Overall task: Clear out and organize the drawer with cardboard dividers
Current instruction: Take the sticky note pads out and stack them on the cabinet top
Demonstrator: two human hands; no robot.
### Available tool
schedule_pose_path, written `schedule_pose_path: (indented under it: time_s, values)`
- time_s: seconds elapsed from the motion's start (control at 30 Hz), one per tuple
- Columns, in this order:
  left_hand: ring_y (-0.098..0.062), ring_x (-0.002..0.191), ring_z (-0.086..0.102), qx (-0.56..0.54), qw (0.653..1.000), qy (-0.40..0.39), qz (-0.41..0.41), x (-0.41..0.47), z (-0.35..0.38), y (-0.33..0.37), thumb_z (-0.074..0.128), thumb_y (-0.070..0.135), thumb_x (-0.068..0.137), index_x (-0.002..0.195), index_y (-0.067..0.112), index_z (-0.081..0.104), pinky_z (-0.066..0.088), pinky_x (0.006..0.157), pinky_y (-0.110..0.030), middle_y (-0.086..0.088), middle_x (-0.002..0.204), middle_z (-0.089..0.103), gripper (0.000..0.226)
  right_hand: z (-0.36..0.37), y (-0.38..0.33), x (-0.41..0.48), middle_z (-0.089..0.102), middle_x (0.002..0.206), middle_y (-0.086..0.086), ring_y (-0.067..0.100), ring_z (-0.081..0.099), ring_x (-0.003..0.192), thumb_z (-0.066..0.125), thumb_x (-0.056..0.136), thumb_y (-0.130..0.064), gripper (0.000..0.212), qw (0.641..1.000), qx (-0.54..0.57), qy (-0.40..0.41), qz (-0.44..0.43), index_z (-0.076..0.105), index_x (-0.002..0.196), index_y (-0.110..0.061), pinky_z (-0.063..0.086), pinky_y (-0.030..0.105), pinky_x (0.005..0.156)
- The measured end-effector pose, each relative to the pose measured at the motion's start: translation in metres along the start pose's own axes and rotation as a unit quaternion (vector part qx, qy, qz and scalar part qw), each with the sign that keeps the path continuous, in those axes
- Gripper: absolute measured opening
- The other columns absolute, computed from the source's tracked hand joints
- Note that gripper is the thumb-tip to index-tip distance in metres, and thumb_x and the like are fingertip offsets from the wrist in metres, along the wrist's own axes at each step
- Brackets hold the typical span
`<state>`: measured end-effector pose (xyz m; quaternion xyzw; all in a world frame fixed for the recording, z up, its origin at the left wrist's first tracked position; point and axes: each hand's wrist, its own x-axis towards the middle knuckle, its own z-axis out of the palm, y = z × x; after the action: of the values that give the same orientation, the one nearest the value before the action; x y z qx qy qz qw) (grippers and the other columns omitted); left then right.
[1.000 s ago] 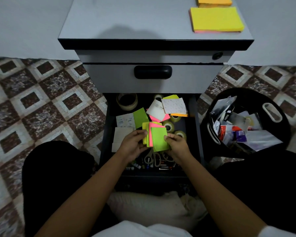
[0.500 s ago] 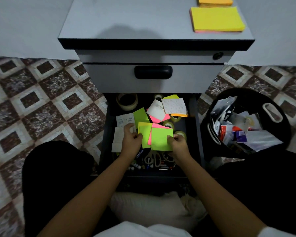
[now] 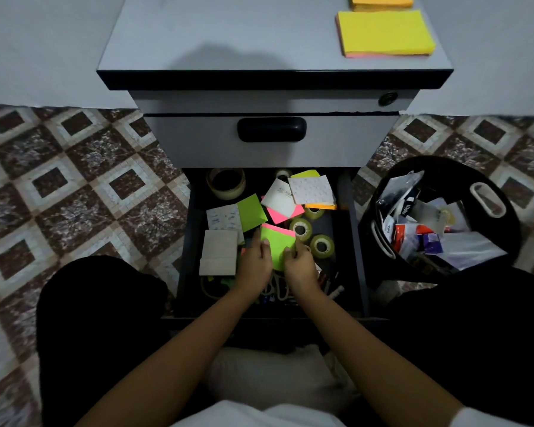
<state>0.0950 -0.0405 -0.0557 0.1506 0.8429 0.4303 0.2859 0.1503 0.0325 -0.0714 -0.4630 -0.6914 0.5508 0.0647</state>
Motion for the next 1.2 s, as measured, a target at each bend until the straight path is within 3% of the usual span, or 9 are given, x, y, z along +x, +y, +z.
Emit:
schedule_pose_path:
  time_s: [0.1, 0.23, 0.4, 0.53, 0.63, 0.87, 1.0, 1.1, 1.2]
  values:
    - [-0.033, 0.115, 0.048, 0.032, 0.999, 0.002, 0.026, 0.002, 0.000, 0.000, 0.036, 0.015, 0.100, 0.144, 0.011, 0.033, 0.041, 0.091, -0.034, -0.018, 0.129, 0.047, 0.044, -0.004, -0.005, -0.003, 0.061, 0.110, 0.022, 0.031, 0.057, 0.090, 0.041, 0.095, -0.003, 0.040, 1.000, 0.007, -0.002, -0.006, 0.045, 0.135, -0.002, 0.039, 0.025, 0.064]
    - [-0.027, 0.101, 0.055, -0.003, 0.999, -0.025, 0.039, 0.009, -0.014, 0.009, 0.046, 0.006, 0.095, 0.130, 0.009, 0.052, 0.040, 0.076, -0.027, -0.016, 0.119, 0.059, 0.035, -0.026, -0.016, -0.003, 0.061, 0.092, 0.007, 0.018, 0.054, 0.076, 0.046, 0.091, 0.001, 0.044, 0.998, 0.054, -0.006, -0.036, 0.047, 0.134, -0.009, 0.041, 0.018, 0.053]
    - [-0.020, 0.094, 0.058, -0.076, 0.996, -0.032, 0.019, 0.016, -0.033, 0.038, 0.057, 0.008, 0.092, 0.135, 0.009, 0.048, 0.047, 0.080, -0.029, -0.004, 0.104, 0.061, 0.044, -0.062, -0.045, 0.001, 0.052, 0.075, -0.009, 0.008, 0.054, 0.072, 0.054, 0.090, 0.001, 0.048, 0.993, 0.084, -0.036, -0.072, 0.046, 0.135, -0.014, 0.043, 0.018, 0.063]
    - [-0.022, 0.094, 0.057, -0.125, 0.988, -0.043, 0.078, 0.015, -0.054, 0.082, 0.056, 0.002, 0.091, 0.131, 0.010, 0.051, 0.049, 0.088, -0.039, -0.006, 0.097, 0.058, 0.041, -0.095, -0.078, 0.003, 0.046, 0.072, -0.006, 0.004, 0.045, 0.062, 0.059, 0.087, 0.002, 0.048, 0.987, 0.110, -0.043, -0.107, 0.050, 0.132, -0.010, 0.039, 0.008, 0.054]
    - [-0.022, 0.097, 0.058, -0.137, 0.981, -0.046, 0.128, 0.017, -0.069, 0.120, 0.052, -0.002, 0.091, 0.131, 0.010, 0.051, 0.051, 0.086, -0.040, -0.009, 0.102, 0.061, 0.041, -0.121, -0.112, 0.003, 0.051, 0.073, -0.002, 0.009, 0.053, 0.068, 0.061, 0.085, 0.002, 0.050, 0.981, 0.115, -0.039, -0.149, 0.050, 0.133, -0.011, 0.048, 0.018, 0.063]
    - [-0.019, 0.081, 0.061, -0.127, 0.965, -0.059, 0.223, 0.022, -0.100, 0.211, 0.055, -0.003, 0.089, 0.124, 0.013, 0.057, 0.056, 0.080, -0.040, -0.004, 0.077, 0.058, 0.038, -0.180, -0.196, -0.006, 0.050, 0.070, -0.002, 0.011, 0.054, 0.068, 0.062, 0.086, -0.001, 0.049, 0.965, 0.096, -0.009, -0.246, 0.051, 0.131, -0.016, 0.050, 0.030, 0.068]
    - [-0.018, 0.072, 0.063, -0.139, 0.964, -0.043, 0.221, 0.031, -0.109, 0.267, 0.055, -0.003, 0.089, 0.126, 0.005, 0.055, 0.057, 0.075, -0.030, -0.004, 0.077, 0.062, 0.038, -0.207, -0.244, 0.001, 0.049, 0.072, -0.003, 0.011, 0.050, 0.062, 0.064, 0.086, -0.002, 0.046, 0.960, 0.084, 0.031, -0.266, 0.053, 0.128, -0.016, 0.048, 0.025, 0.057]
    - [-0.020, 0.076, 0.063, -0.142, 0.966, -0.027, 0.217, 0.048, -0.113, 0.306, 0.056, -0.003, 0.087, 0.123, -0.001, 0.056, 0.056, 0.075, -0.028, -0.012, 0.090, 0.066, 0.036, -0.220, -0.277, 0.017, 0.047, 0.070, 0.000, 0.021, 0.052, 0.076, 0.064, 0.085, 0.000, 0.044, 0.959, 0.080, 0.048, -0.267, 0.053, 0.127, -0.007, 0.053, 0.042, 0.074]
    - [-0.017, 0.067, 0.059, -0.152, 0.970, -0.019, 0.190, 0.070, -0.114, 0.339, 0.057, -0.005, 0.087, 0.114, -0.006, 0.059, 0.054, 0.057, -0.018, -0.017, 0.092, 0.063, 0.027, -0.231, -0.305, 0.041, 0.050, 0.074, 0.003, 0.027, 0.056, 0.085, 0.065, 0.084, 0.000, 0.045, 0.960, 0.069, 0.067, -0.263, 0.052, 0.127, -0.005, 0.054, 0.044, 0.081]
